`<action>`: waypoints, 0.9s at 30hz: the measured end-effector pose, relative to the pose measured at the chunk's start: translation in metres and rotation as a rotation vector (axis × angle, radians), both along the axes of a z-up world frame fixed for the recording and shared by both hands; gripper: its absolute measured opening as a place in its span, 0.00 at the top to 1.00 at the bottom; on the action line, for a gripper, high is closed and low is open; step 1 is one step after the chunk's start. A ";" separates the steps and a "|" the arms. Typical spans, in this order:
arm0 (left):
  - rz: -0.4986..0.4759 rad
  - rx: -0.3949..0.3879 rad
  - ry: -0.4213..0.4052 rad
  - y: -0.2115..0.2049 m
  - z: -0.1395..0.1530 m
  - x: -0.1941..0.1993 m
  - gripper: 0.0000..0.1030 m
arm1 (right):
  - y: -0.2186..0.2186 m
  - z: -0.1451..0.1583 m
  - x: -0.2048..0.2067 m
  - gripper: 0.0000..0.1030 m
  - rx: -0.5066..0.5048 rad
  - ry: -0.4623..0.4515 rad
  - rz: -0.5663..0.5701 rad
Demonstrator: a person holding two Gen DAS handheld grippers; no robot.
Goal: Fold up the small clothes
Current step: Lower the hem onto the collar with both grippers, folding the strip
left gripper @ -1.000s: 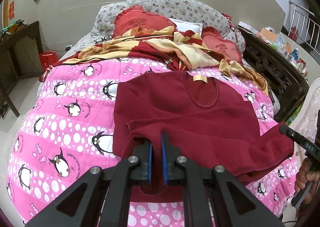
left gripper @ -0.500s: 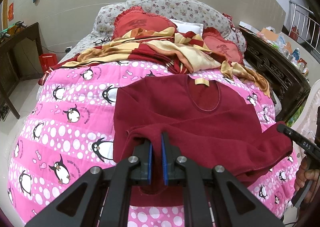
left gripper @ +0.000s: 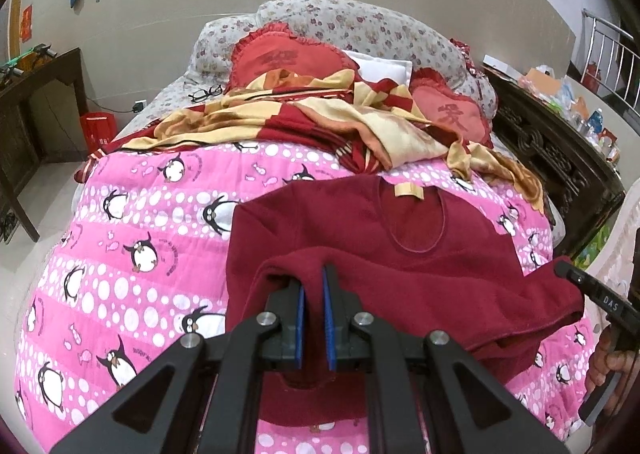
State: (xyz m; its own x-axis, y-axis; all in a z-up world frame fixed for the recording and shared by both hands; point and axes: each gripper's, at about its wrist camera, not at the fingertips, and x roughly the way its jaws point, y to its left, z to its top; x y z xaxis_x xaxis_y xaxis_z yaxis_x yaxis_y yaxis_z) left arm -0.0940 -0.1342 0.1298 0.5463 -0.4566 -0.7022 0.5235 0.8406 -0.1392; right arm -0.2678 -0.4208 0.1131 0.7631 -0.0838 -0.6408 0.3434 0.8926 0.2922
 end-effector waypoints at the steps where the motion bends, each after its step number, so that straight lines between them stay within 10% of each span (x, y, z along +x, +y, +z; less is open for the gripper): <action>1: 0.002 0.002 0.002 -0.001 -0.001 0.002 0.92 | -0.001 0.000 0.001 0.75 -0.002 -0.001 -0.001; 27: 0.025 0.064 0.031 -0.025 -0.026 0.044 0.92 | -0.021 -0.016 0.044 0.75 0.001 0.028 -0.027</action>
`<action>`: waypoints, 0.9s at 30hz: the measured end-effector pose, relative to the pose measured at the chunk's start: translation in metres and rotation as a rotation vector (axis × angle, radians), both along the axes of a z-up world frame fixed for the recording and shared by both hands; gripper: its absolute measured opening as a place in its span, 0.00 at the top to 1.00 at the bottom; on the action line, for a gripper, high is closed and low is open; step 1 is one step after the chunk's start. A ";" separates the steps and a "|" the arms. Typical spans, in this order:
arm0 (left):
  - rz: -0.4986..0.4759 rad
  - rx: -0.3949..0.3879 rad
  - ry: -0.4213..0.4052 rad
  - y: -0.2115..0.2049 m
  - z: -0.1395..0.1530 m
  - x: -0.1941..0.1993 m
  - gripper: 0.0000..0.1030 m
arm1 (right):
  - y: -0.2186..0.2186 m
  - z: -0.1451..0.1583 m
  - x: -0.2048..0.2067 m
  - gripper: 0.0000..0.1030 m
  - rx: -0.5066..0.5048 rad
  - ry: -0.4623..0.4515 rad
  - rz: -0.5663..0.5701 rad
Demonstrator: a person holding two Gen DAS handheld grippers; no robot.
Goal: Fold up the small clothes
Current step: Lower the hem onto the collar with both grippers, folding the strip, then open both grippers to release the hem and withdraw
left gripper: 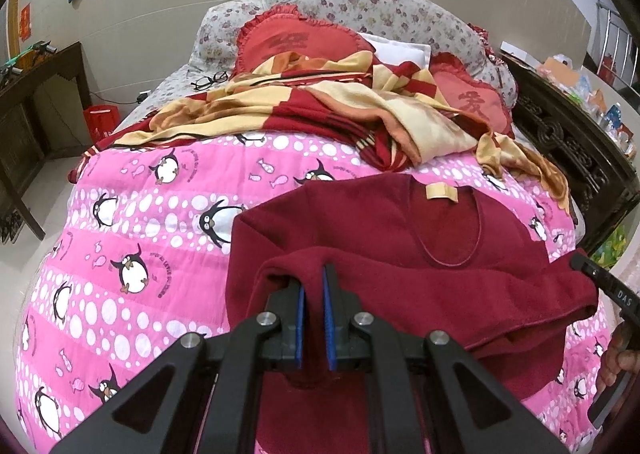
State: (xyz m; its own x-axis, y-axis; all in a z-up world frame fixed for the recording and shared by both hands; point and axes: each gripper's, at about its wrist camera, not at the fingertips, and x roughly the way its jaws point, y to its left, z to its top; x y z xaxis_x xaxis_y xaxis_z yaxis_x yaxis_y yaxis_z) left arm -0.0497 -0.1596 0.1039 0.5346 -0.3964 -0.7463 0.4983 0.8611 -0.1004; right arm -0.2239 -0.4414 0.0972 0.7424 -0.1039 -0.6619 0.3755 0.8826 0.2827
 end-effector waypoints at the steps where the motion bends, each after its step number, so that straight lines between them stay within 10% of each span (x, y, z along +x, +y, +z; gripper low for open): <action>1: 0.000 0.001 0.002 -0.001 -0.001 0.002 0.92 | -0.001 -0.001 0.002 0.75 -0.001 0.001 -0.001; 27: 0.044 0.041 0.123 -0.028 -0.047 0.059 0.90 | -0.051 -0.042 0.047 0.71 0.181 0.046 -0.066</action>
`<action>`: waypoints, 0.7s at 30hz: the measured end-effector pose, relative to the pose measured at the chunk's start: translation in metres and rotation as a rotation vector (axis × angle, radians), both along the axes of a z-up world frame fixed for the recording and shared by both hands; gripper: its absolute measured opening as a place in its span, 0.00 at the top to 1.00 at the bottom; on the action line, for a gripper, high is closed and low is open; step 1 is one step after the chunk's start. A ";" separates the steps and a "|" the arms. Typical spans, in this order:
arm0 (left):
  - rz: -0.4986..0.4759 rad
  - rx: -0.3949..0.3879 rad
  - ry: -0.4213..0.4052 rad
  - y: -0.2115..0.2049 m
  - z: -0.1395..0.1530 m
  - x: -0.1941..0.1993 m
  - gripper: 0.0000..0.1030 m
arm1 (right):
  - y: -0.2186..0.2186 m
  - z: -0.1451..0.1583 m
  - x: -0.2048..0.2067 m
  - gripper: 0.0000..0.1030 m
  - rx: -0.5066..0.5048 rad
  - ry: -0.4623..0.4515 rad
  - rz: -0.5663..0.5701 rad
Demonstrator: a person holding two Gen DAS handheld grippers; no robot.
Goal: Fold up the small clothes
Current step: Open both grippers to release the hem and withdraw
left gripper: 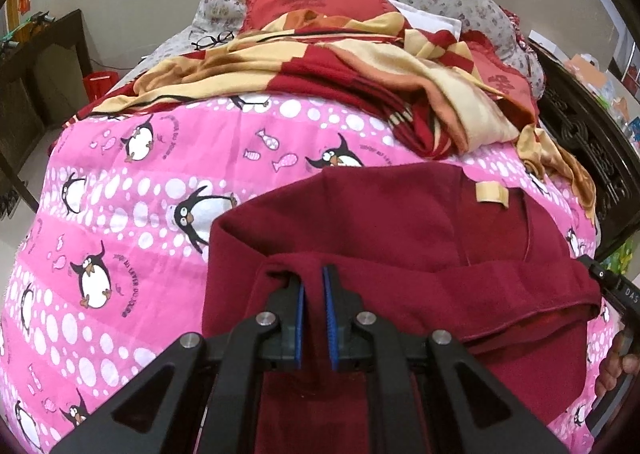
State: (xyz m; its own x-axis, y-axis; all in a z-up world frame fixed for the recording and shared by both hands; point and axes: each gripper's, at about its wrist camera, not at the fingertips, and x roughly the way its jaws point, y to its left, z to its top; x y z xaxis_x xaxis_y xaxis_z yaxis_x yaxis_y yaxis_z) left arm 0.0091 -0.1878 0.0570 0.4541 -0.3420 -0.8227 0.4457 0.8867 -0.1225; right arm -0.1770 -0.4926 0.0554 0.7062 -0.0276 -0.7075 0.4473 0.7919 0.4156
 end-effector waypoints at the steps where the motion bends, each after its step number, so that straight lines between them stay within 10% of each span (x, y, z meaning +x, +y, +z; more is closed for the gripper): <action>1: -0.001 0.001 0.000 -0.001 0.000 0.001 0.90 | -0.003 0.000 0.000 0.71 0.023 -0.005 -0.003; 10: -0.004 -0.052 0.025 -0.004 0.004 0.012 0.89 | 0.002 0.008 0.007 0.71 -0.029 -0.012 0.015; 15: 0.008 -0.153 0.100 0.006 0.012 0.028 0.66 | -0.024 -0.002 0.010 0.66 0.137 -0.020 -0.062; 19: 0.047 -0.173 -0.016 0.020 0.034 0.025 0.20 | -0.032 0.011 -0.002 0.59 0.102 -0.057 -0.099; 21: 0.078 -0.223 -0.051 0.032 0.044 0.026 0.17 | -0.037 0.017 -0.013 0.59 0.101 -0.072 -0.098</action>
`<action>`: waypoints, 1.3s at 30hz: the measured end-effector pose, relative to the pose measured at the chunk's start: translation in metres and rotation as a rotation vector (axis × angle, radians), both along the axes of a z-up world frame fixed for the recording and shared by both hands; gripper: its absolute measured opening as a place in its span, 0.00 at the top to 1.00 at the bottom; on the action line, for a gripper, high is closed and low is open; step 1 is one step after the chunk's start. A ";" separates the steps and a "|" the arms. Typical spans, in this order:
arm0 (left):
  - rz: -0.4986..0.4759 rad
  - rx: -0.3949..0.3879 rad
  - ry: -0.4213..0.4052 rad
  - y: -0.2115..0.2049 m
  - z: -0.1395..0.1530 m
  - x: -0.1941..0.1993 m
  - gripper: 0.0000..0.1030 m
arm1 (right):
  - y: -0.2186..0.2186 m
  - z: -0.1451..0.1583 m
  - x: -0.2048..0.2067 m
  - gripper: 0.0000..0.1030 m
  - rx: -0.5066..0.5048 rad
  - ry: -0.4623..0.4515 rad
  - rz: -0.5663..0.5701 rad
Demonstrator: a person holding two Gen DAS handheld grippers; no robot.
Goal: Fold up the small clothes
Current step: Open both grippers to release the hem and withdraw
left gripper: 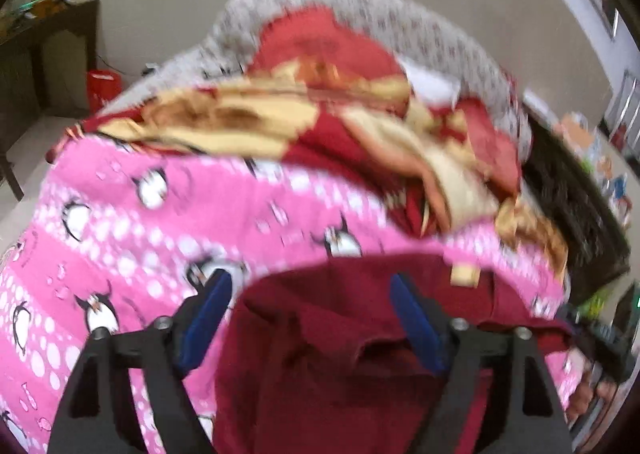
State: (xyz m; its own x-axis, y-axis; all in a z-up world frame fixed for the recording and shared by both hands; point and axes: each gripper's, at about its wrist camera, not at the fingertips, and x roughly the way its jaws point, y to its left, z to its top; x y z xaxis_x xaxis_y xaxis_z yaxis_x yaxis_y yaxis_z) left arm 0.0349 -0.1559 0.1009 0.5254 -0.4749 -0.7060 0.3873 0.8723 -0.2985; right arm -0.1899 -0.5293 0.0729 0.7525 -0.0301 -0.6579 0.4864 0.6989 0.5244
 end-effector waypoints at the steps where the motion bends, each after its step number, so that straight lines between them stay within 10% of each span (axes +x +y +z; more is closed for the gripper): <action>1: 0.002 -0.007 0.008 0.003 0.002 0.001 0.17 | 0.001 0.003 -0.004 0.59 -0.018 0.001 0.002; 14: -0.162 0.094 -0.131 -0.007 0.001 -0.070 0.17 | 0.083 0.002 0.006 0.60 -0.316 0.036 0.280; 19: -0.224 0.204 -0.150 -0.045 -0.023 -0.068 0.17 | 0.089 -0.003 0.050 0.60 -0.323 0.046 0.298; 26: -0.075 0.270 -0.055 -0.068 -0.062 0.008 0.21 | 0.062 -0.014 0.091 0.60 -0.317 0.093 0.165; 39: -0.105 0.215 -0.034 -0.040 -0.048 0.000 0.16 | 0.048 -0.009 0.071 0.58 -0.266 0.071 0.170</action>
State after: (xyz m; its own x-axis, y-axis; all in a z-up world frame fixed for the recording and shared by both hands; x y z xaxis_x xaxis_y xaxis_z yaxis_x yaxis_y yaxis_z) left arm 0.0352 -0.1962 0.0531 0.5065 -0.3687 -0.7794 0.4860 0.8688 -0.0951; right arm -0.1194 -0.4809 0.0640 0.7137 -0.0859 -0.6951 0.3796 0.8815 0.2808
